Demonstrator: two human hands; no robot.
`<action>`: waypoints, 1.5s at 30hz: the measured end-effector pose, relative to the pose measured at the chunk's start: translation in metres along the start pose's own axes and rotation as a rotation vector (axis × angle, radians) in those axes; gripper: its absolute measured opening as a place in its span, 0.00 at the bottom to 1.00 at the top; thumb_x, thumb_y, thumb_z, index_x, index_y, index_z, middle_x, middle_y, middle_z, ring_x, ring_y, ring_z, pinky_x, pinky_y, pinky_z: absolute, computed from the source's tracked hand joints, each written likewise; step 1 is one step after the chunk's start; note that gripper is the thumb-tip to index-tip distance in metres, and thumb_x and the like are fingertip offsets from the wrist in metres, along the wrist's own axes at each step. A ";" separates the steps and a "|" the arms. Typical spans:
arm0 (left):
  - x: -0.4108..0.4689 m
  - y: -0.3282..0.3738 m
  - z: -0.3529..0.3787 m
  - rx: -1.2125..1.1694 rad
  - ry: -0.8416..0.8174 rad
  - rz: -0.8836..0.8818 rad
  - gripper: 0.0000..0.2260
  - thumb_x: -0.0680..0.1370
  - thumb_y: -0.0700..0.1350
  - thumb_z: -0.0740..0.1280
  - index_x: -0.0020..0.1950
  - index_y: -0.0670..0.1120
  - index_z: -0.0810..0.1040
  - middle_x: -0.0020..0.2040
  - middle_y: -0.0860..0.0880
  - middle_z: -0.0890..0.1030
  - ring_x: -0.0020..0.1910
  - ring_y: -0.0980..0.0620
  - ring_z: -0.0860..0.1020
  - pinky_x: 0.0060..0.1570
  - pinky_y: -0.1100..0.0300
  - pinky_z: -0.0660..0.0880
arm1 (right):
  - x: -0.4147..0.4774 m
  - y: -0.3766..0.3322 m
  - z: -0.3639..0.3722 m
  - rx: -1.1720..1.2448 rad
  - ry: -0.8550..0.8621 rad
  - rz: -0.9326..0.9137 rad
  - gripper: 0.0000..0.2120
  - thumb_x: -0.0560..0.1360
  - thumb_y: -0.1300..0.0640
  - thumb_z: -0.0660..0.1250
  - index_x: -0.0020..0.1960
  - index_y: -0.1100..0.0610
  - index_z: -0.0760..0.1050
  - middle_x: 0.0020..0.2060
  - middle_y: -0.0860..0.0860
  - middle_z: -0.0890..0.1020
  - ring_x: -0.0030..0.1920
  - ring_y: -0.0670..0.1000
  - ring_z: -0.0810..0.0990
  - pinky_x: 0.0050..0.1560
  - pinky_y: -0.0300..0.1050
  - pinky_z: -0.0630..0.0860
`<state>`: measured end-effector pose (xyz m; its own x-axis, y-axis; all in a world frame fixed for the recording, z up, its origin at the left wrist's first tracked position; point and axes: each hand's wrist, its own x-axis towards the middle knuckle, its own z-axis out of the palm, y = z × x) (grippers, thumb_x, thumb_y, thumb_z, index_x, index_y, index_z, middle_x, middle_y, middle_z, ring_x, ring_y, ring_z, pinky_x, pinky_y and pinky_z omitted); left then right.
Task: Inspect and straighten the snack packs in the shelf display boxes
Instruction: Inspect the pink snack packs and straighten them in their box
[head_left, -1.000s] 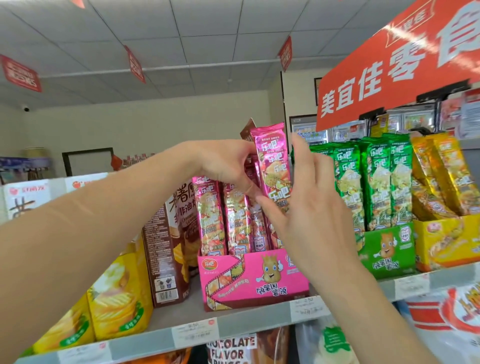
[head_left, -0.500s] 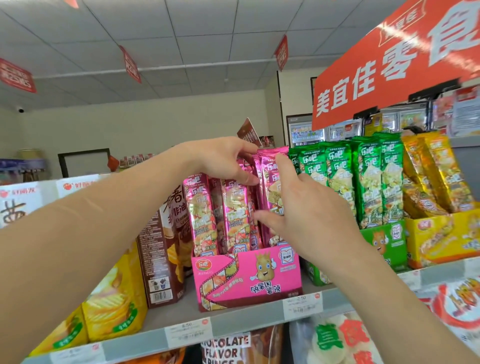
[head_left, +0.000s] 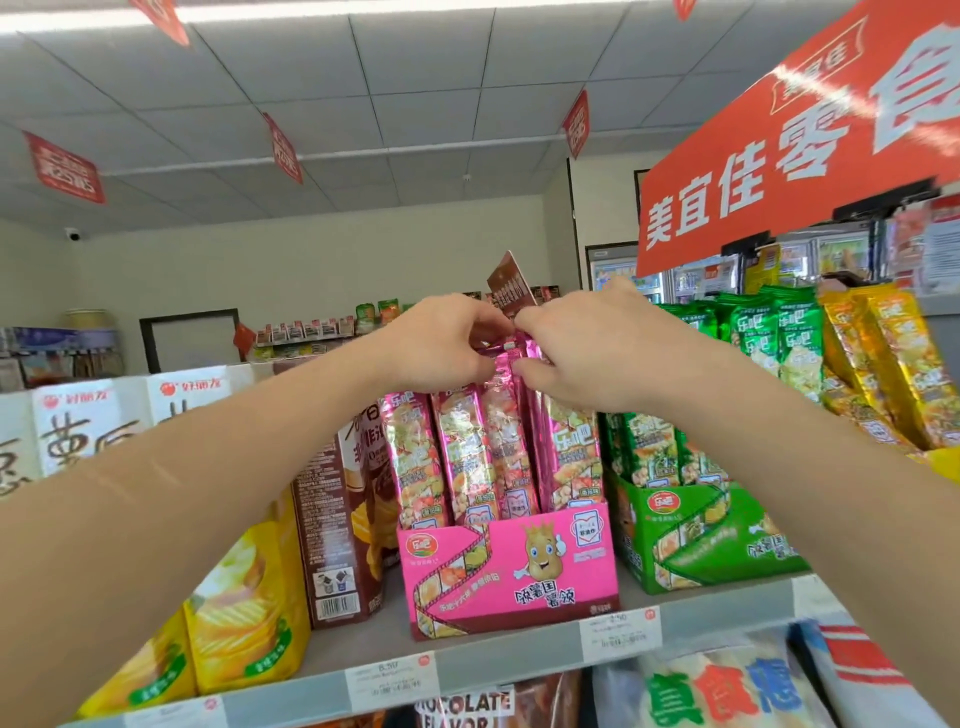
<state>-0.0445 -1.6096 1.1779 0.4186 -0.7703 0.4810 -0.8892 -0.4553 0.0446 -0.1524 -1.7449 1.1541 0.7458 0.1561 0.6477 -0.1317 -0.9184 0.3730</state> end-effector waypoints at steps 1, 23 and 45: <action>-0.002 0.000 0.000 -0.028 0.009 -0.013 0.22 0.74 0.39 0.69 0.68 0.48 0.75 0.63 0.51 0.80 0.61 0.55 0.77 0.61 0.62 0.71 | 0.001 0.003 -0.001 0.007 -0.024 -0.006 0.13 0.80 0.41 0.54 0.50 0.50 0.68 0.40 0.47 0.74 0.45 0.53 0.73 0.55 0.57 0.64; 0.014 -0.002 -0.004 0.193 0.135 -0.115 0.09 0.84 0.49 0.56 0.59 0.51 0.75 0.37 0.55 0.74 0.35 0.52 0.73 0.33 0.59 0.68 | -0.034 0.007 0.016 0.080 0.152 0.021 0.22 0.81 0.42 0.48 0.70 0.48 0.65 0.55 0.44 0.79 0.58 0.51 0.77 0.60 0.56 0.62; -0.034 0.061 -0.051 -0.461 1.219 0.077 0.05 0.82 0.44 0.58 0.47 0.47 0.66 0.34 0.58 0.67 0.32 0.63 0.66 0.36 0.69 0.64 | -0.098 -0.049 0.006 1.311 0.344 0.084 0.32 0.72 0.29 0.57 0.74 0.36 0.60 0.62 0.24 0.71 0.62 0.28 0.70 0.58 0.30 0.71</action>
<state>-0.1228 -1.5885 1.2089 0.1444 0.2212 0.9645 -0.9862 -0.0472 0.1585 -0.2147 -1.7179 1.0683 0.5416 -0.0124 0.8406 0.6883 -0.5675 -0.4518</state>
